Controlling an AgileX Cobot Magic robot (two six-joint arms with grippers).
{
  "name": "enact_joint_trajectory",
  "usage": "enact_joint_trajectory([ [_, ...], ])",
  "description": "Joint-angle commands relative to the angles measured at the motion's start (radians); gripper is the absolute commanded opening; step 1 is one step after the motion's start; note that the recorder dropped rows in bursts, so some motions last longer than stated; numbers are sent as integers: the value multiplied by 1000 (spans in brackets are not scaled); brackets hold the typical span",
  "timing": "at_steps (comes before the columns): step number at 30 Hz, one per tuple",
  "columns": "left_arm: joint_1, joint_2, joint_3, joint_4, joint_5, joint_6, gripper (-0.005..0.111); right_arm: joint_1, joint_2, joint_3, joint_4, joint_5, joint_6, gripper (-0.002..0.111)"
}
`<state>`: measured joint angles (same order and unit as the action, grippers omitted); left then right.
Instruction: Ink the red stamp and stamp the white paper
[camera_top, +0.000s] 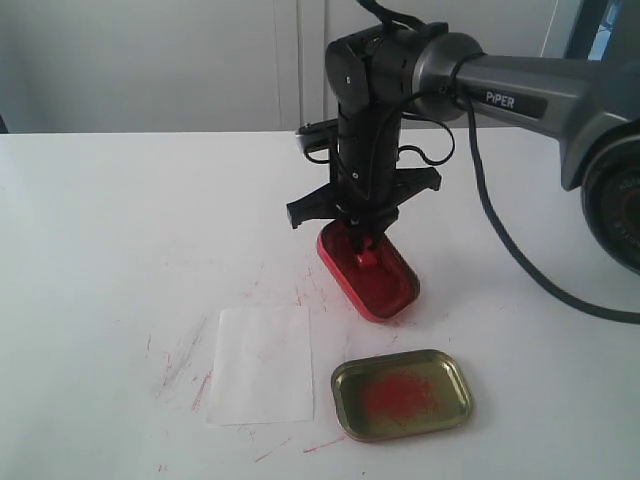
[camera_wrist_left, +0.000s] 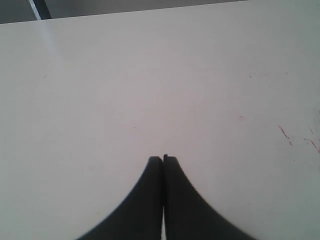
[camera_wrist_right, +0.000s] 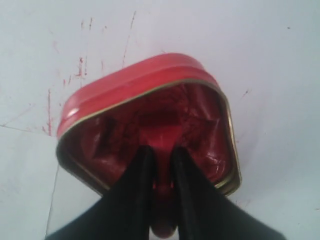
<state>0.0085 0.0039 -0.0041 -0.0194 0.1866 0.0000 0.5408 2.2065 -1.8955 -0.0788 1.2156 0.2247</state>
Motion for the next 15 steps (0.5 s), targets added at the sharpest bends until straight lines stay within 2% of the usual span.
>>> enact_joint_trajectory([
  [1, -6, -4, 4, -7, -3, 0, 0, -3, -11, -12, -8, 5, -18, 0],
  [15, -6, -4, 4, -7, -3, 0, 0, -3, -11, -12, -8, 5, -50, 0],
])
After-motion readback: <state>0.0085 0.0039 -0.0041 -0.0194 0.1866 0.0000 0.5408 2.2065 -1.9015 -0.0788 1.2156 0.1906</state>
